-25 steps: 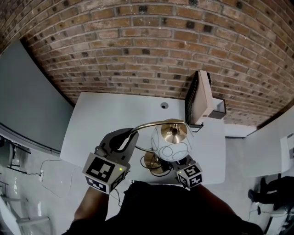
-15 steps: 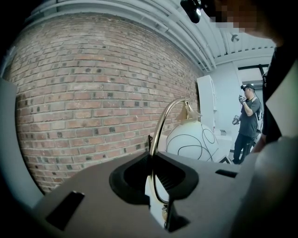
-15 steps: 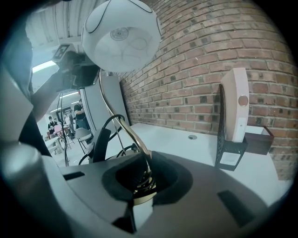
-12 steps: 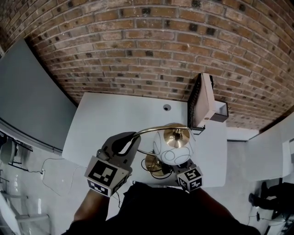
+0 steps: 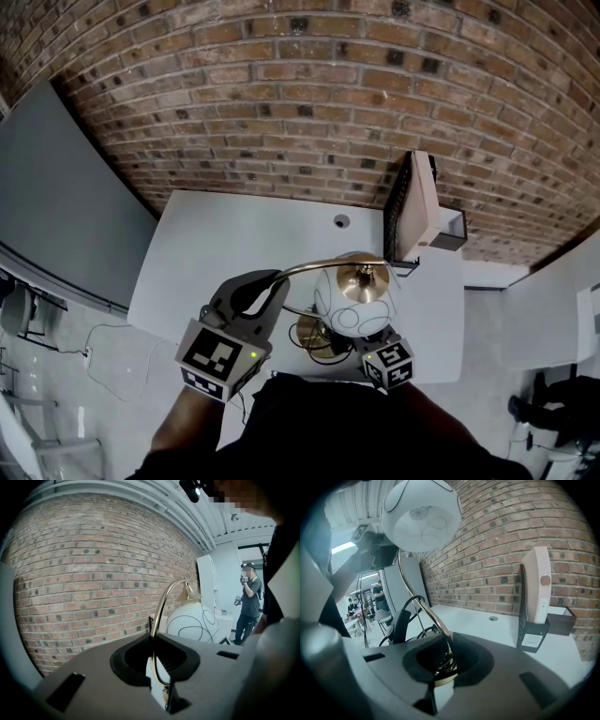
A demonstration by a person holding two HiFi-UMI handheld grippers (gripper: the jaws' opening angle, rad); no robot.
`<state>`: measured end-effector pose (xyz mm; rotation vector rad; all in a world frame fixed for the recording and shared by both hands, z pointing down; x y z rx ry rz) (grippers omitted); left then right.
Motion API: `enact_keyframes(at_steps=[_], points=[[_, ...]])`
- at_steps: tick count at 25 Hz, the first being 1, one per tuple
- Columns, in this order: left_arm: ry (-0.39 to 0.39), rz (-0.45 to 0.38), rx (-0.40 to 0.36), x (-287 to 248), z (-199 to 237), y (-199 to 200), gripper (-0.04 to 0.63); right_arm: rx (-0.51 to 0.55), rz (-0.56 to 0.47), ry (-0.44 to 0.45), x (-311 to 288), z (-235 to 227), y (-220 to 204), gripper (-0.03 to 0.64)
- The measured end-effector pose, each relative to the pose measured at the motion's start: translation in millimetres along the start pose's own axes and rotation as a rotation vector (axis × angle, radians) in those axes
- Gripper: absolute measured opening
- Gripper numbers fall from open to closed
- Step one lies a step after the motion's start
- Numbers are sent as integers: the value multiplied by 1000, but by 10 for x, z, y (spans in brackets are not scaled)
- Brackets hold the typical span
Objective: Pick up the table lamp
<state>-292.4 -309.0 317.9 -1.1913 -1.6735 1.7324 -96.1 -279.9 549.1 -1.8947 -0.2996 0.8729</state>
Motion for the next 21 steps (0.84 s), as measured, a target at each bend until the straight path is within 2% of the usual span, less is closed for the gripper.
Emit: enact_keyframes(at_steps=[21], points=[[-14, -3, -6, -72, 121, 20, 32, 7, 3, -3, -114, -26, 74, 48]])
Point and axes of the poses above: the fingertips, and each gripper's own axes: x backward along the fingers, z to its left, y out of its top, the point moved 6 cm from there along x, backward along the fingers, and after that the axes turned 8 degrees about y, right-handed, at the moved point
